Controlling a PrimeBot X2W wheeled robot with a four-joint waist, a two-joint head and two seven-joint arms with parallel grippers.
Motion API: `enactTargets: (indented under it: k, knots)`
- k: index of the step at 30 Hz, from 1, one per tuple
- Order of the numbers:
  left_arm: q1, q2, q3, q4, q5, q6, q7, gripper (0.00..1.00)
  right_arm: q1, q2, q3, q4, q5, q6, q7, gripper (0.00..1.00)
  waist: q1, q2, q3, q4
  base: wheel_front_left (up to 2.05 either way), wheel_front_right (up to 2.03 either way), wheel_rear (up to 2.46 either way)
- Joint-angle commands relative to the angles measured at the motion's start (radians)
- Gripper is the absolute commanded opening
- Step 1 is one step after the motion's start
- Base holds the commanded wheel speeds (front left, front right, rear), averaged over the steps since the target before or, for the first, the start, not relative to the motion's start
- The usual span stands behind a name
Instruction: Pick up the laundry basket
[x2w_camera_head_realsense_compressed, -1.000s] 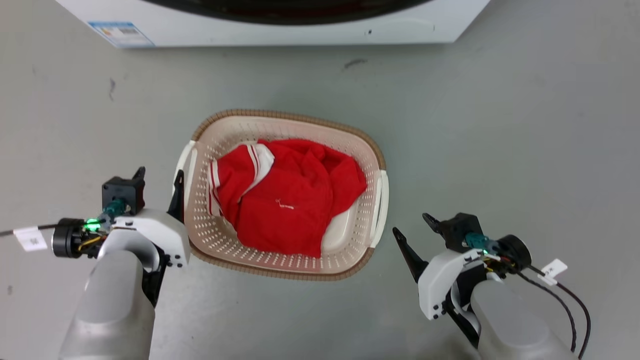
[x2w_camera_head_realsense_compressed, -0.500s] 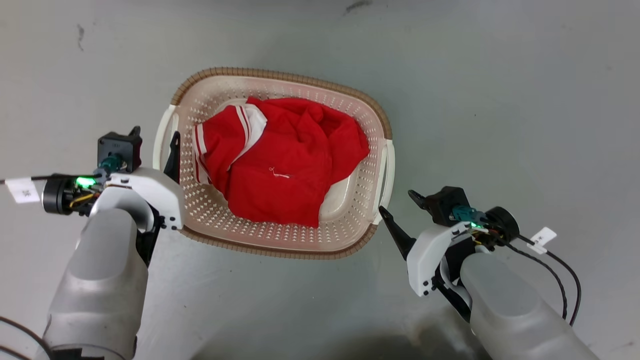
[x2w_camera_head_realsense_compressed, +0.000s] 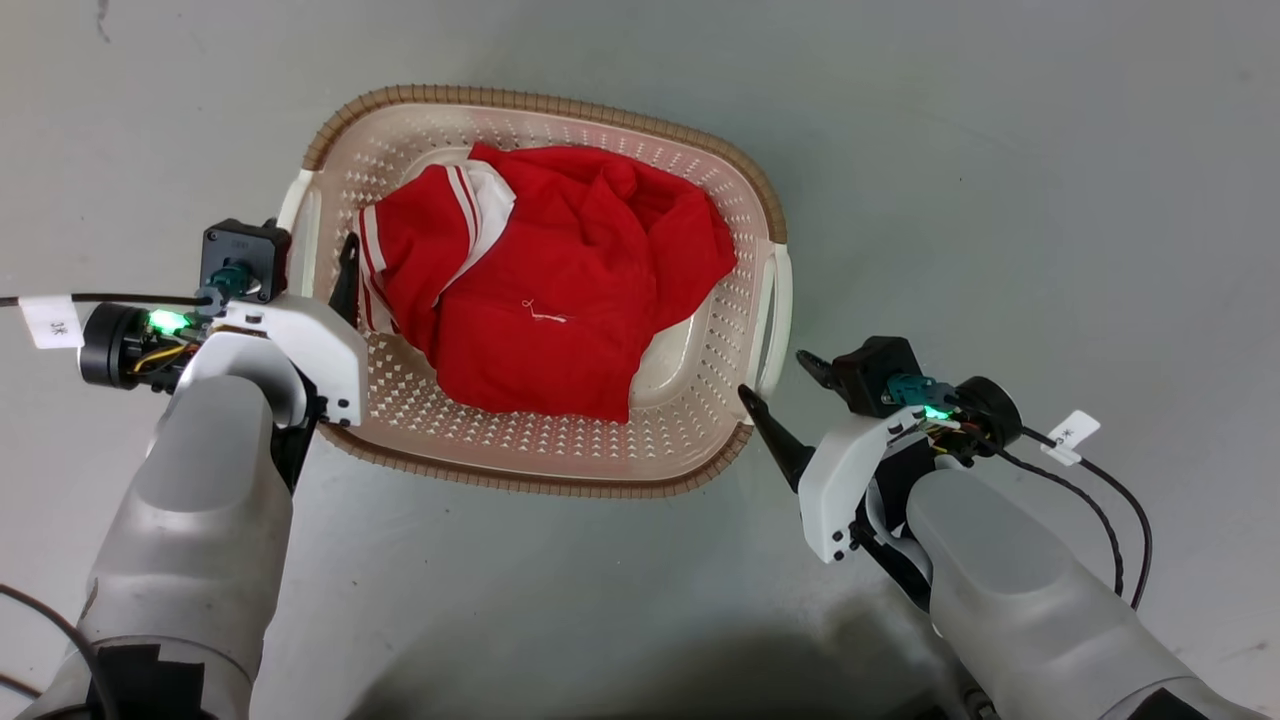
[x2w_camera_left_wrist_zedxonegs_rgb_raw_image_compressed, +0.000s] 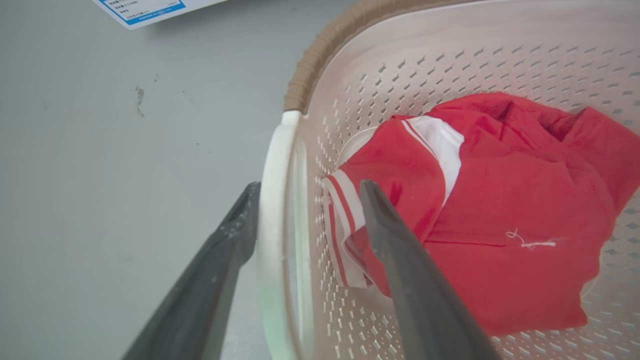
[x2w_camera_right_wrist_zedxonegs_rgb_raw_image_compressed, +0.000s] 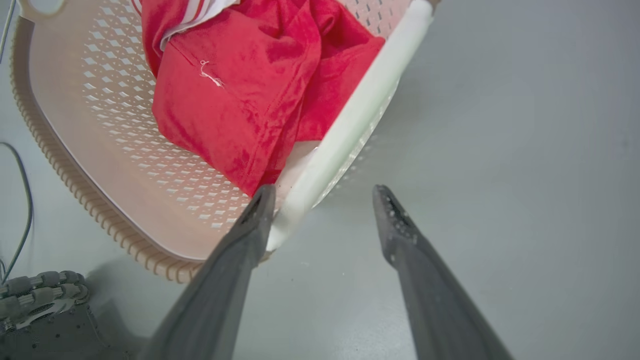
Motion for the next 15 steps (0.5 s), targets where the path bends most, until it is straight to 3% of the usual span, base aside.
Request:
enactTargets:
  k: [1,9,10,11,12,13,14,15]
  knots:
    - [-0.017,-0.003,-0.007,0.012,-0.001,0.004,-0.003,1.0,-0.021,-0.001,0.022,0.014,0.019,-0.001,-0.002,1.0,-0.0001,0.0,0.007,0.001,0.0,0.0,0.0]
    - [-0.032,-0.009,-0.02,0.034,-0.007,0.007,-0.003,1.0,-0.045,-0.001,0.08,0.043,0.072,-0.001,-0.001,1.0,-0.0001,0.0,0.017,0.002,0.0,0.0,0.0]
    - [-0.032,-0.011,-0.02,0.038,-0.009,0.007,-0.003,1.0,-0.049,-0.001,0.086,0.045,0.078,-0.001,-0.001,0.9,-0.0001,0.0,0.018,0.002,0.0,0.0,0.0]
    - [-0.03,-0.014,-0.023,0.048,-0.011,0.006,-0.003,1.0,-0.052,-0.001,0.091,0.048,0.085,-0.001,-0.001,0.47,-0.0001,0.0,0.018,0.002,0.0,0.0,0.0]
    - [-0.032,-0.015,-0.026,0.052,-0.013,0.005,-0.003,0.47,-0.055,-0.001,0.097,0.052,0.09,-0.001,-0.002,0.0,-0.0001,0.0,0.019,0.002,0.0,0.0,0.0]
    - [-0.037,-0.014,-0.028,0.054,-0.015,0.004,-0.003,0.18,-0.059,-0.001,0.102,0.055,0.094,-0.001,-0.001,0.0,-0.0001,0.0,0.02,0.002,0.0,0.0,0.0]
    - [-0.04,-0.014,-0.031,0.056,-0.016,0.003,-0.003,0.0,-0.063,-0.001,0.107,0.059,0.098,-0.001,-0.002,0.0,-0.0001,0.0,0.02,0.002,0.0,0.0,0.0]
    - [-0.042,-0.014,-0.036,0.059,-0.015,0.001,-0.003,0.0,-0.065,-0.003,0.112,0.063,0.103,-0.001,-0.002,0.0,-0.0001,0.0,0.019,0.002,0.0,0.0,0.0]
